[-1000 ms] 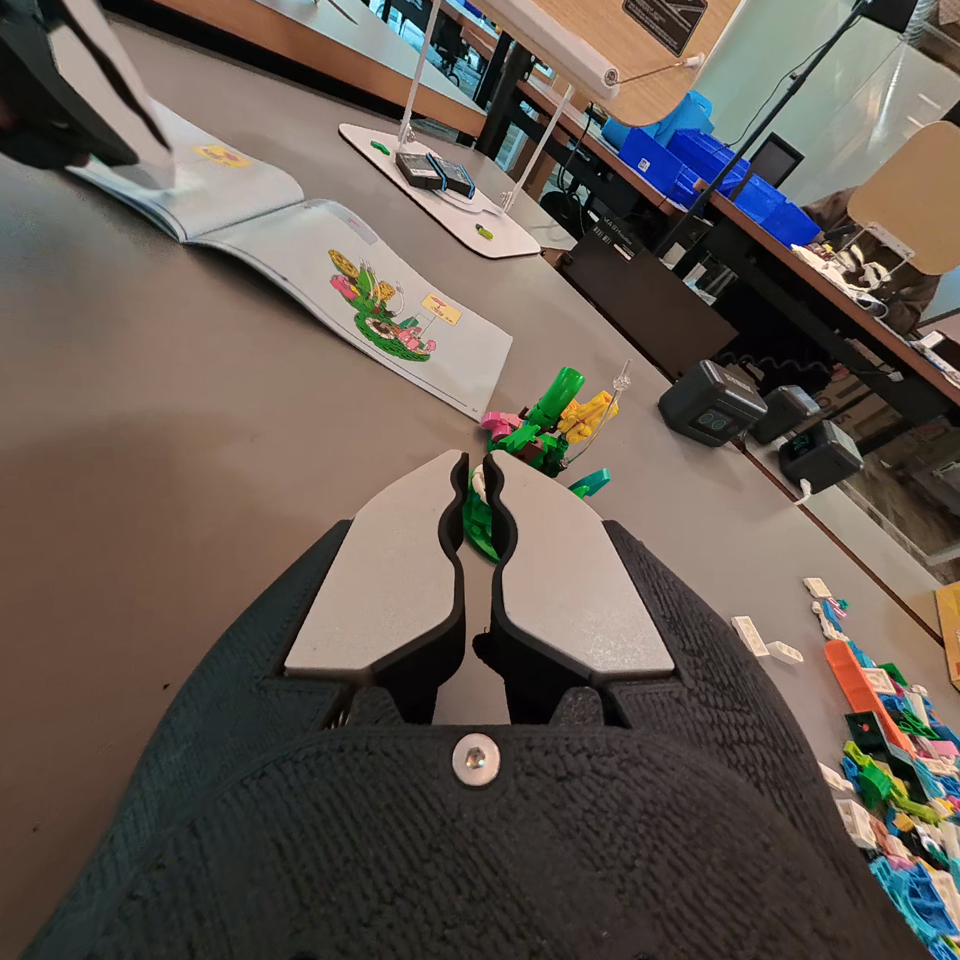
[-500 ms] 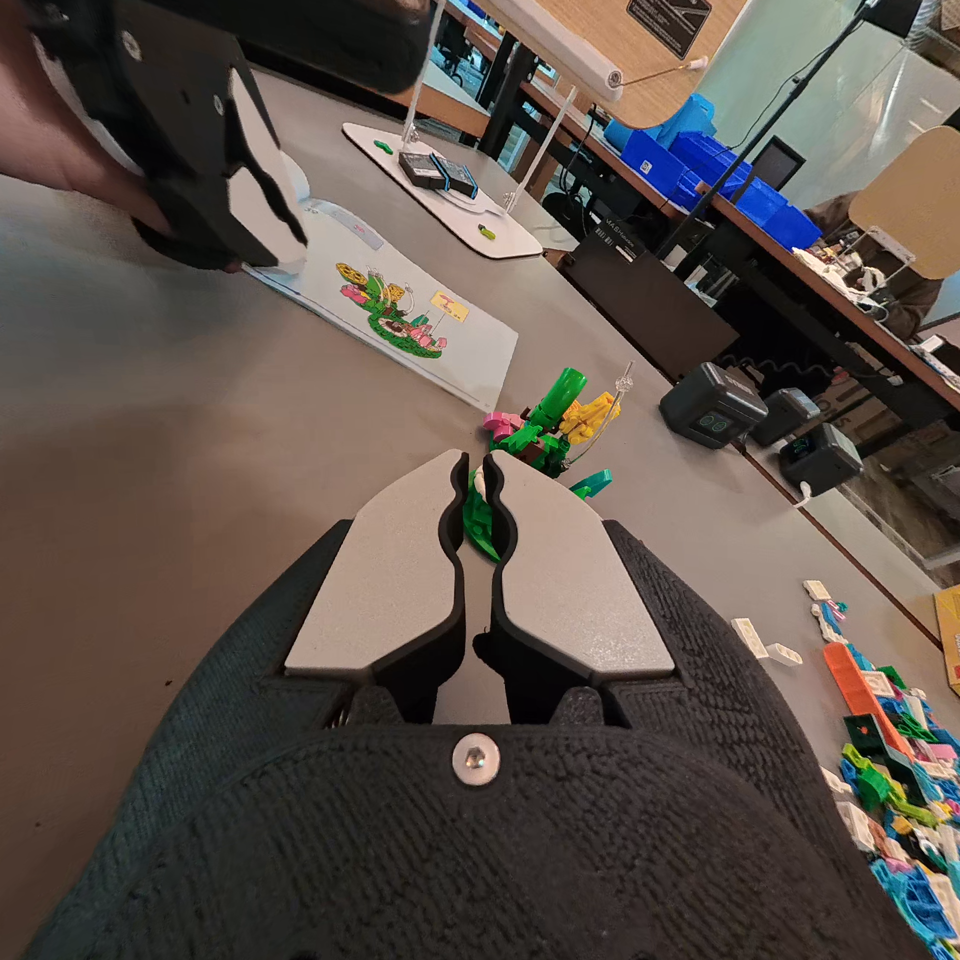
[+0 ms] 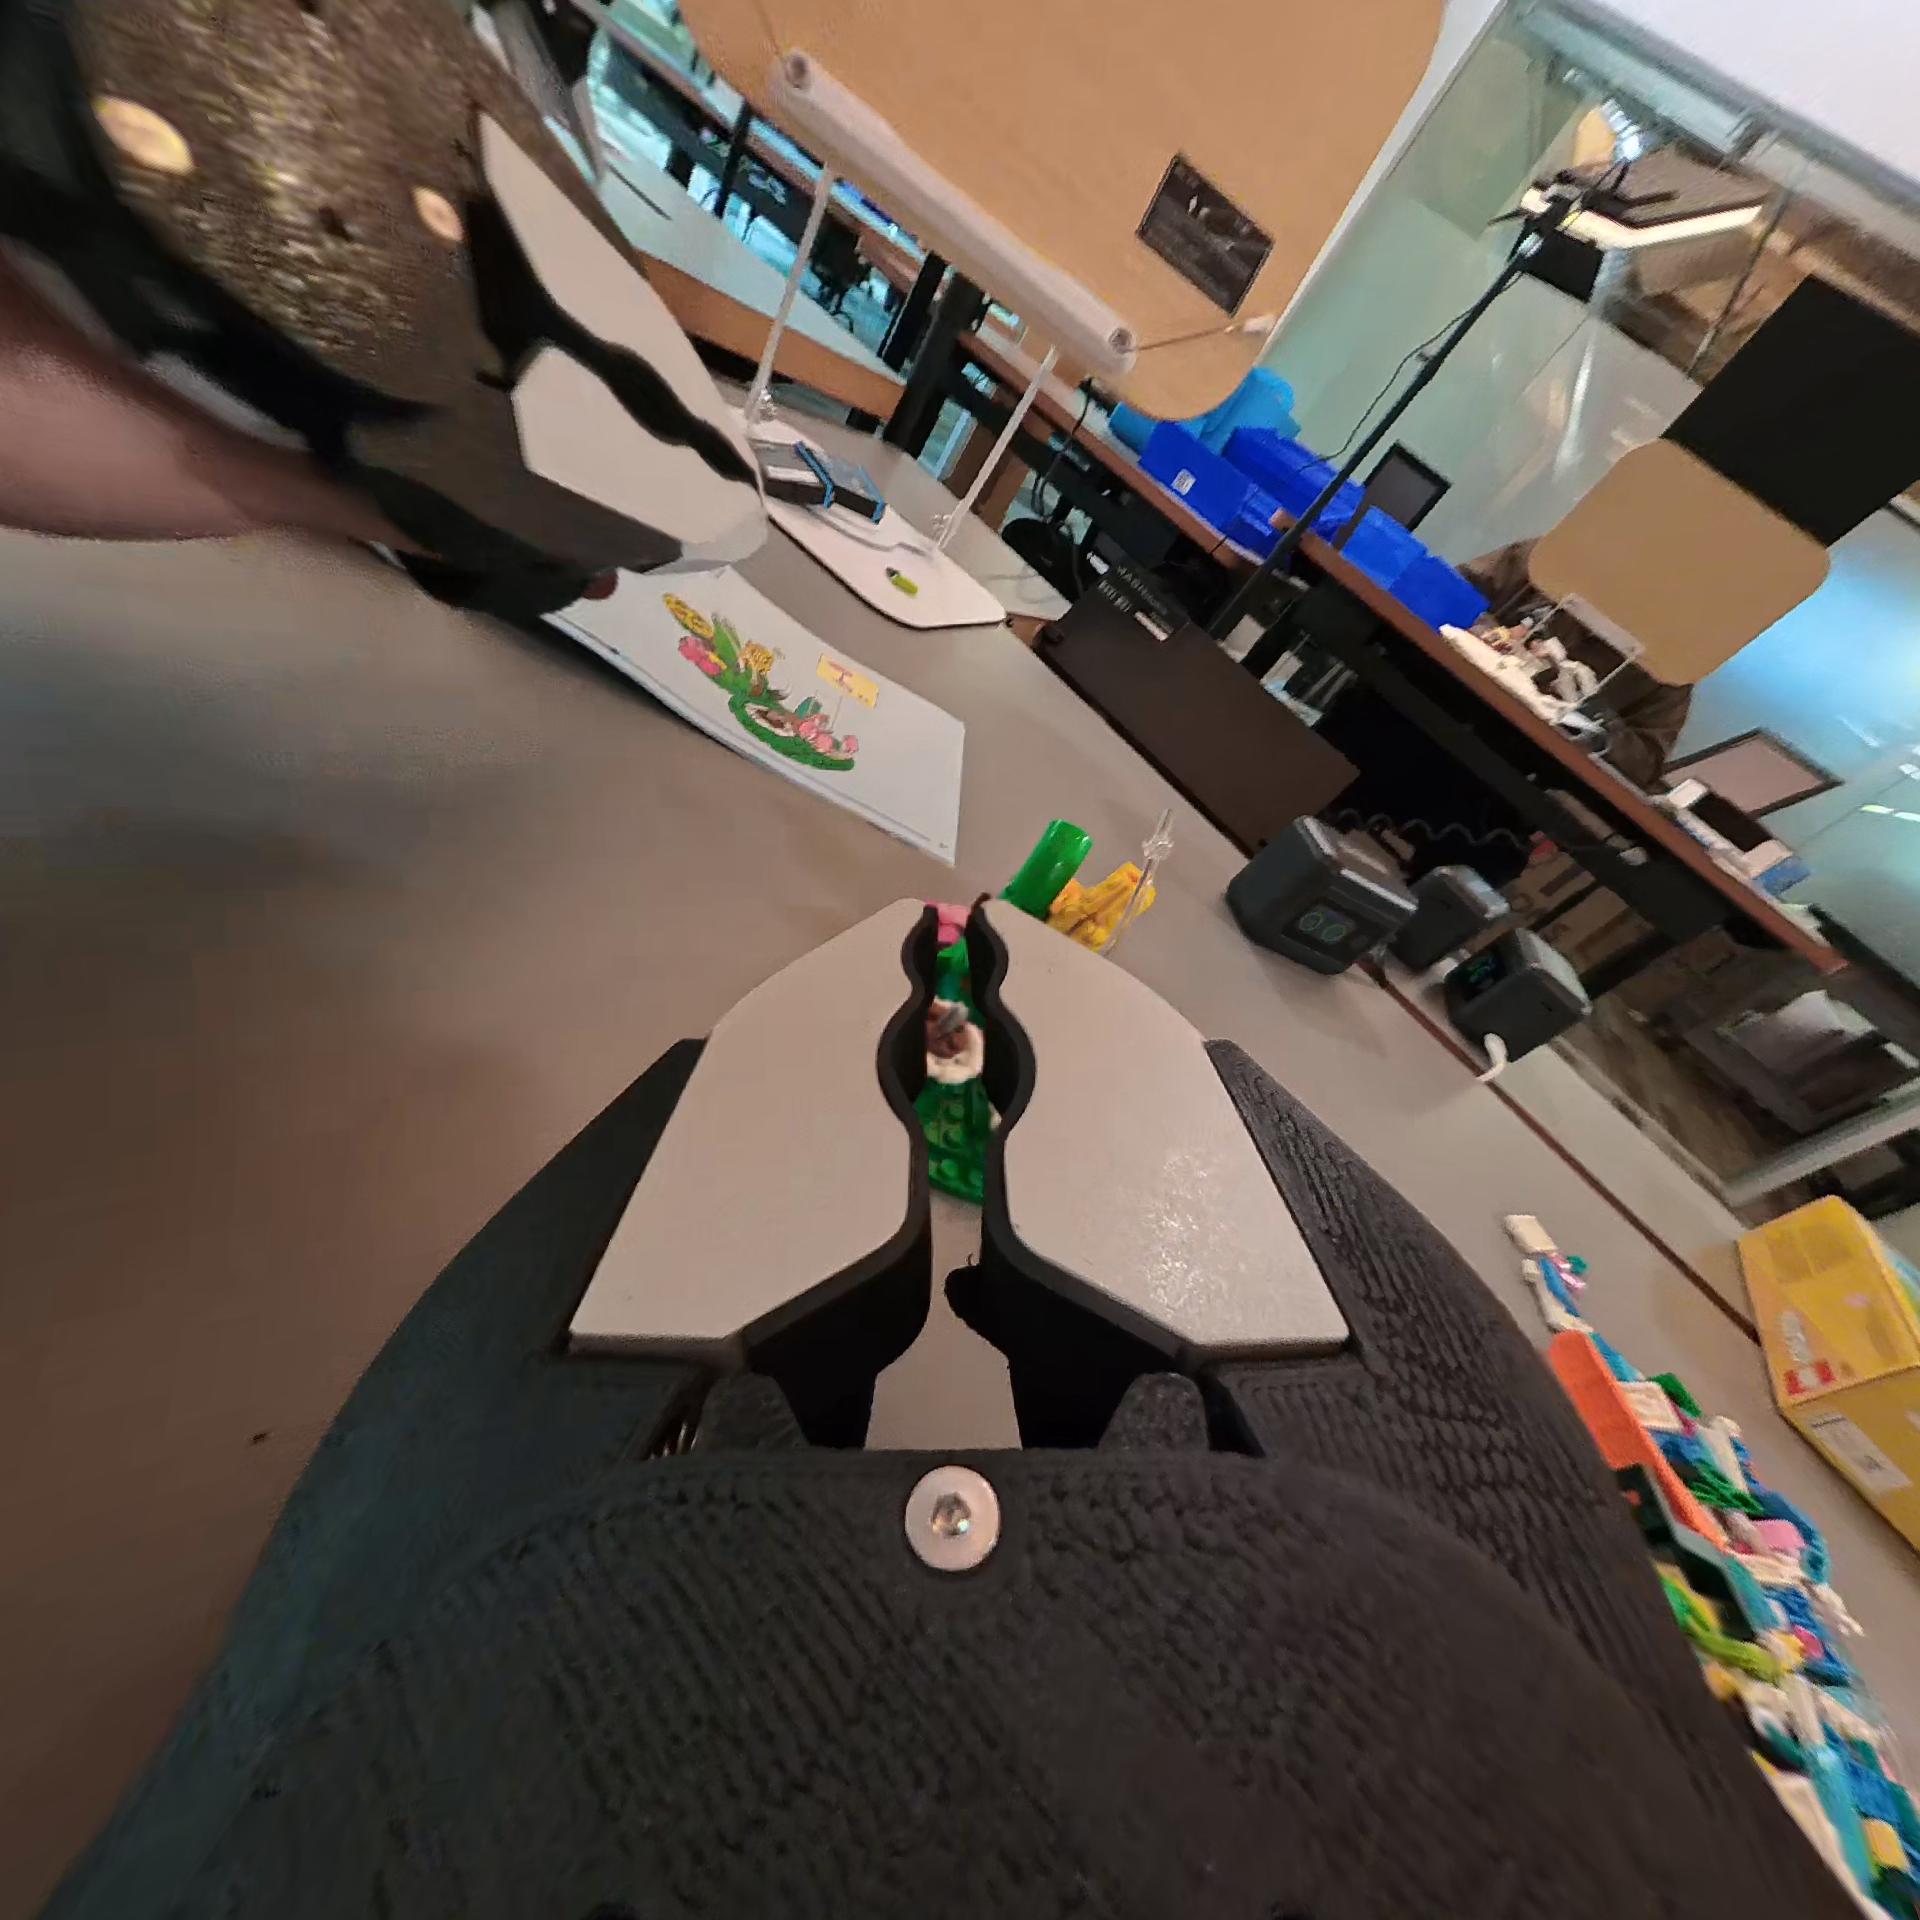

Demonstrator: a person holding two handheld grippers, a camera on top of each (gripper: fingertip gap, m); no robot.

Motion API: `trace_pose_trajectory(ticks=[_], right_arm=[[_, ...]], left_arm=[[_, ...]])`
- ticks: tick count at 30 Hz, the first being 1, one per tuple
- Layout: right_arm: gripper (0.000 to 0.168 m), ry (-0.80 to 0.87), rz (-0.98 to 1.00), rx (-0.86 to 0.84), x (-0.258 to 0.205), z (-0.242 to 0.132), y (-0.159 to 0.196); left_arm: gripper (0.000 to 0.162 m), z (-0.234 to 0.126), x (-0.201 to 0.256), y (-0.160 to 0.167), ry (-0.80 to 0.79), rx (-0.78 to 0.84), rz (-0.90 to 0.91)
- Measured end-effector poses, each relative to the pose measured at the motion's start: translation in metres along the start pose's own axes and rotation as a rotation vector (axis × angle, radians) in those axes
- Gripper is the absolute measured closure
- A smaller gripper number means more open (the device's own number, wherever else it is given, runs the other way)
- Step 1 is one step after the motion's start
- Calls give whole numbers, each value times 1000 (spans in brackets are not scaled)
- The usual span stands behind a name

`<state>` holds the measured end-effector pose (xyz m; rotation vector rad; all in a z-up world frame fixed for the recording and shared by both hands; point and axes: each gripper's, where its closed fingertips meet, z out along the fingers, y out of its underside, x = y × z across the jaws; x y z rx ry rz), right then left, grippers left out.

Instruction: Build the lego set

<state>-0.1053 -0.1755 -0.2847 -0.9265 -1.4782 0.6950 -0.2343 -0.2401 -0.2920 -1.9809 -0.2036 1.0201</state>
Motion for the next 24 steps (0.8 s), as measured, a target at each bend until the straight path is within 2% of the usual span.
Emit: trace_pose_trajectory(ticks=[3,6,16,24], right_arm=[[164,54,-36,23,7,-1,-2],[165,100,-49,34,13,-2,-3],[167,209,-32,36,34,-4,5],[167,258,-22,-3,46,-9,17]], left_arm=[[162,-24,11,-27,-13,222,-56],[162,-32,16,-34,-19,330,-86],[162,-28,35,-29,111,345,-179],[162,-28,40,-29,138,346,-188]])
